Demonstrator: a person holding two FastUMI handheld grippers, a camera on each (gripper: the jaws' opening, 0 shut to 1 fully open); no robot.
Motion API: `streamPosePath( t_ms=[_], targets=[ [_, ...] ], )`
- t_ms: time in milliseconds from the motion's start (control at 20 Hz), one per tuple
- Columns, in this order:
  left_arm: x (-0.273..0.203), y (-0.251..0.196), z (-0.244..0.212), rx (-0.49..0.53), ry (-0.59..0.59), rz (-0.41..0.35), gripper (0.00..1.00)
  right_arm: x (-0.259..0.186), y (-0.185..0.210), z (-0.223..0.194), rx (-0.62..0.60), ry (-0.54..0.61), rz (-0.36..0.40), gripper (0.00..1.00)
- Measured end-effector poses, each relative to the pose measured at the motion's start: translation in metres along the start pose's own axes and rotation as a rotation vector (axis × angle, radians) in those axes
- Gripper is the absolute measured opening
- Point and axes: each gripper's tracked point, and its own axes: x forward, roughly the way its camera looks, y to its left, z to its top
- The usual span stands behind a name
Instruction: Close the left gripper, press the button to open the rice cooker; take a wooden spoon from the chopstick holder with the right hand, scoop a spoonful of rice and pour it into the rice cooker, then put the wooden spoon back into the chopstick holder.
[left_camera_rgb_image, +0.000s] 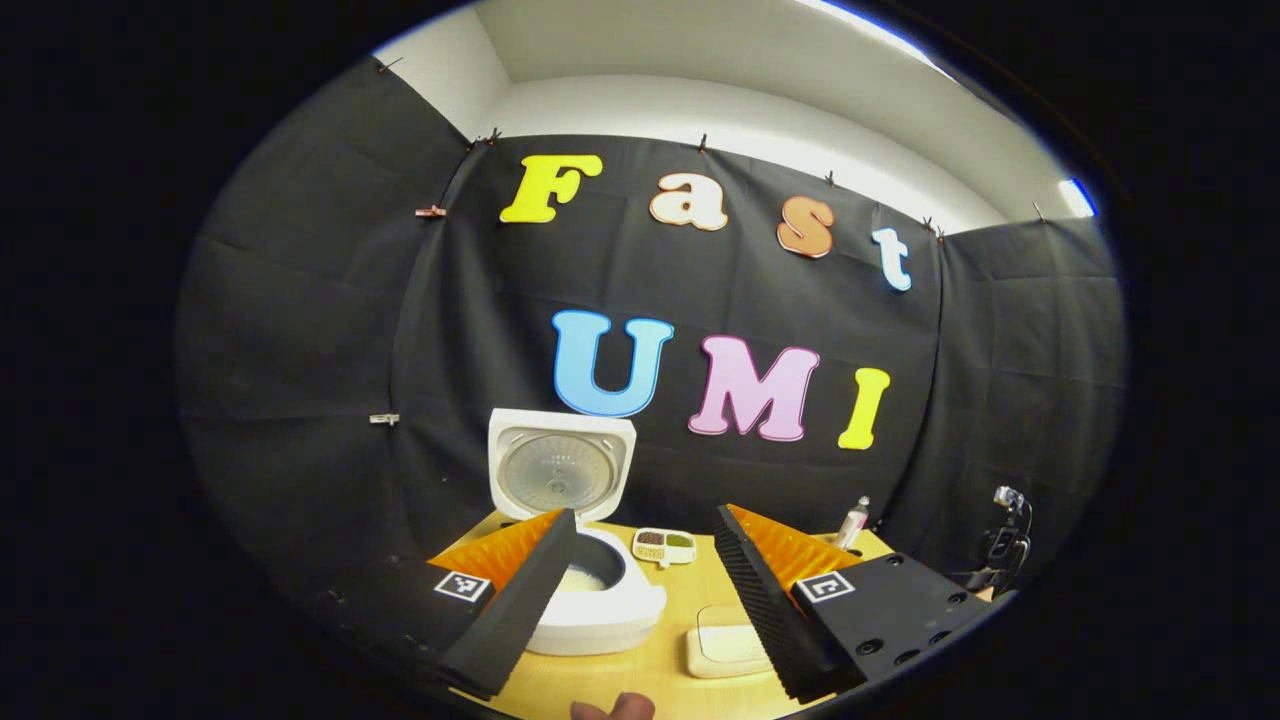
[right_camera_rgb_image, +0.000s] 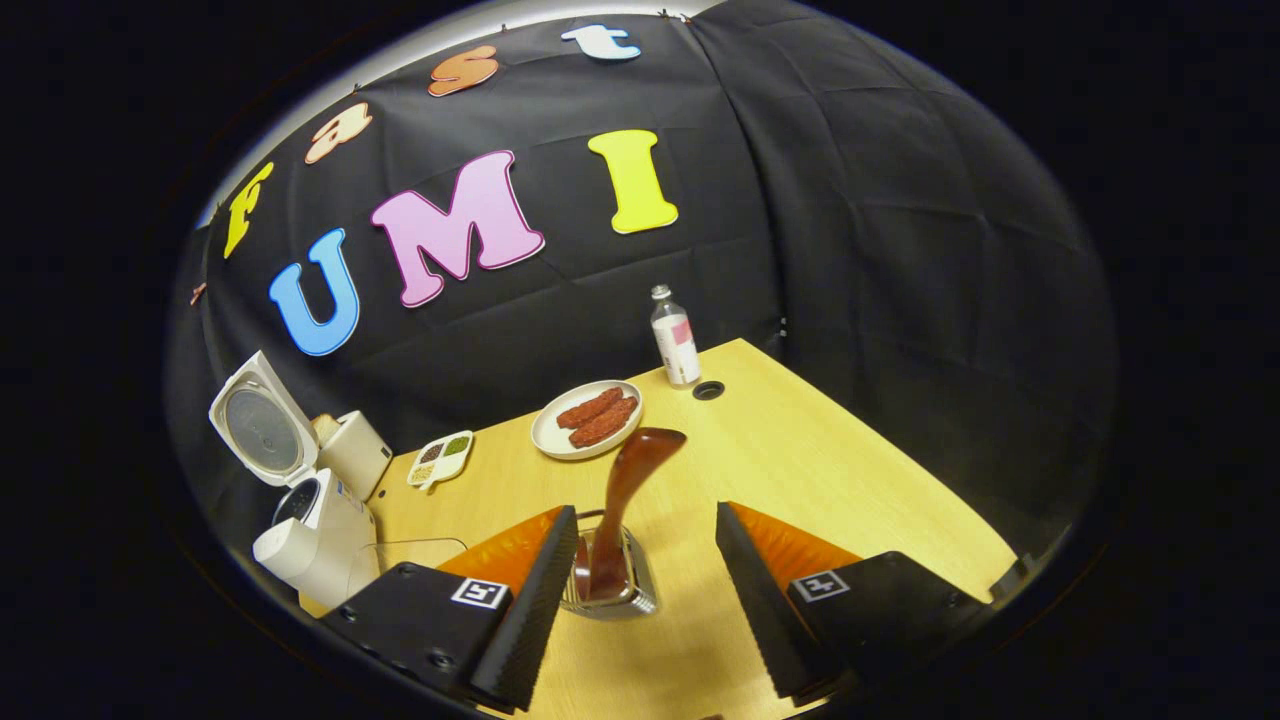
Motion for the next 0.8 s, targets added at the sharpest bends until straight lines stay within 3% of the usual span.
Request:
streamPosePath(
  t_ms=[100,350,600,800],
  targets=[
    [0.014,0.004,0.024,0.013,-0.053,-0.01,0.95,-0.02,-0.016,-0.006,-0.037,0.01,-0.038,0.98],
    [0.061,0.025,0.086,0.076,-0.156,0.025,0.95,-0.069,-0.027,-0.002,-0.167,0.002,-0.043,0.99],
    [0.118,0.042,0.13,0.064,-0.217,0.054,0.95,-0.124,0.011,0.034,-0.13,-0.089,0.015,0.99],
    [0.174,0.058,0.132,0.071,-0.197,0.069,0.95,-0.163,0.054,0.06,-0.141,-0.165,0.07,0.98]
  ],
)
